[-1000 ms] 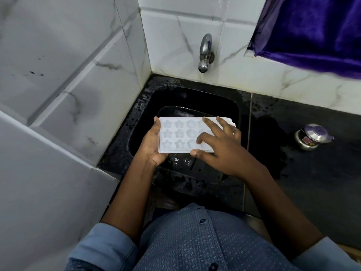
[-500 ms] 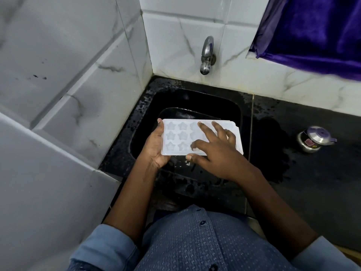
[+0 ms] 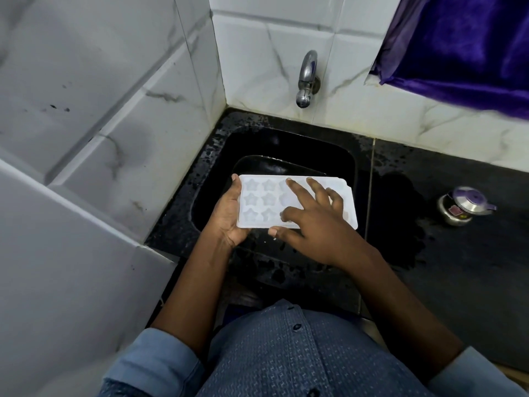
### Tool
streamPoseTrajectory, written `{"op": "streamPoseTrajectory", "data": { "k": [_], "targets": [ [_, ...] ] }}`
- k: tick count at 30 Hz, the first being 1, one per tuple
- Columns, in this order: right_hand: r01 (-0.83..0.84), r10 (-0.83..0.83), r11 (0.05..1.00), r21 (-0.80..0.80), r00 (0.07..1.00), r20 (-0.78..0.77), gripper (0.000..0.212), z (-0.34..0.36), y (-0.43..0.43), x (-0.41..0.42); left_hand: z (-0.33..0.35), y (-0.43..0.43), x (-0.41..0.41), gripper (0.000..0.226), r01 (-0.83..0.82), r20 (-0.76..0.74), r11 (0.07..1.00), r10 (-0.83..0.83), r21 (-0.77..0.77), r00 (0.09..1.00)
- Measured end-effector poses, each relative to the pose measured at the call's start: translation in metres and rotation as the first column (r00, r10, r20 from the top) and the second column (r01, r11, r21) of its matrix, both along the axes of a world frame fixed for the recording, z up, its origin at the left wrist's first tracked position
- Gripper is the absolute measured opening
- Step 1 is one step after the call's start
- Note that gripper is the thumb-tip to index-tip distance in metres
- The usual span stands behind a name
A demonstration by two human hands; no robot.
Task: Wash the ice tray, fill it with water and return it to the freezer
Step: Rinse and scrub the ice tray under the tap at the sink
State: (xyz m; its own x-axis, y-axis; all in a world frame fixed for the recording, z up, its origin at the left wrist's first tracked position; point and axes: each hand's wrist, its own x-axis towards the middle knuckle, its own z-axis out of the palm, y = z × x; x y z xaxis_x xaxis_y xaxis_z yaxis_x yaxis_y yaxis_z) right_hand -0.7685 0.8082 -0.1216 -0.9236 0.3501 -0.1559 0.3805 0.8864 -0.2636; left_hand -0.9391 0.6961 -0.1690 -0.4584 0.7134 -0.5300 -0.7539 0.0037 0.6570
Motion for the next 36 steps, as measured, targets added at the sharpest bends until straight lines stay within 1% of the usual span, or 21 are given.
{"op": "streamPoseTrajectory", "data": {
  "k": [2, 4, 6, 8, 12, 15, 17, 21, 25, 27, 30, 36],
  "targets": [
    [0.027, -0.027, 1.000, -0.005, 1.000, -0.014, 0.079, 0.000, 0.002, 0.001, 0.001, 0.000, -0.001, 0.079, -0.006, 0.001, 1.000, 0.006, 0.005, 1.000],
    [0.042, -0.042, 0.999, -0.006, 0.999, -0.012, 0.081, 0.000, 0.004, 0.003, 0.004, 0.002, 0.000, 0.078, -0.005, 0.002, 1.000, 0.004, 0.007, 1.000],
    [0.011, -0.011, 1.000, 0.000, 1.000, 0.002, 0.085, 0.000, 0.003, 0.003, 0.005, 0.002, 0.002, 0.078, 0.001, 0.000, 1.000, -0.001, 0.005, 1.000],
    [-0.016, 0.016, 1.000, 0.010, 1.000, -0.003, 0.085, 0.000, 0.002, 0.002, 0.003, 0.001, 0.003, 0.079, 0.006, 0.001, 1.000, -0.006, -0.002, 1.000],
    [0.032, -0.032, 0.999, 0.013, 0.999, -0.012, 0.086, 0.002, 0.005, 0.004, 0.007, 0.005, 0.004, 0.076, 0.001, 0.006, 1.000, -0.001, 0.014, 1.000],
    [-0.009, 0.010, 1.000, 0.020, 1.000, -0.004, 0.089, 0.003, 0.005, 0.004, 0.007, 0.006, 0.003, 0.077, 0.008, -0.012, 1.000, -0.008, 0.009, 1.000],
    [-0.018, 0.018, 1.000, 0.009, 1.000, -0.014, 0.086, 0.003, 0.004, 0.004, 0.005, 0.004, 0.003, 0.080, 0.017, -0.015, 1.000, -0.017, 0.015, 1.000],
    [0.024, -0.024, 1.000, 0.001, 0.999, -0.026, 0.084, 0.004, 0.008, 0.007, 0.008, 0.006, 0.003, 0.079, 0.012, -0.017, 1.000, -0.011, 0.027, 1.000],
    [-0.020, 0.019, 1.000, -0.007, 0.998, -0.053, 0.077, 0.001, 0.008, 0.006, 0.009, 0.005, 0.004, 0.079, 0.021, -0.017, 0.999, -0.021, 0.039, 1.000],
    [-0.001, 0.000, 1.000, -0.011, 0.998, -0.063, 0.073, -0.001, 0.008, 0.006, 0.009, 0.004, 0.005, 0.080, 0.027, -0.013, 0.999, -0.026, 0.045, 1.000],
    [0.020, -0.019, 1.000, 0.003, 0.998, -0.053, 0.073, -0.002, 0.010, 0.007, 0.008, 0.006, 0.005, 0.079, 0.027, -0.018, 0.999, -0.027, 0.041, 0.999],
    [-0.049, 0.042, 0.998, -0.051, 0.991, -0.128, 0.063, -0.003, 0.009, 0.005, 0.006, 0.008, 0.006, 0.080, 0.034, -0.017, 0.999, -0.033, 0.025, 0.999]
  ]
}}
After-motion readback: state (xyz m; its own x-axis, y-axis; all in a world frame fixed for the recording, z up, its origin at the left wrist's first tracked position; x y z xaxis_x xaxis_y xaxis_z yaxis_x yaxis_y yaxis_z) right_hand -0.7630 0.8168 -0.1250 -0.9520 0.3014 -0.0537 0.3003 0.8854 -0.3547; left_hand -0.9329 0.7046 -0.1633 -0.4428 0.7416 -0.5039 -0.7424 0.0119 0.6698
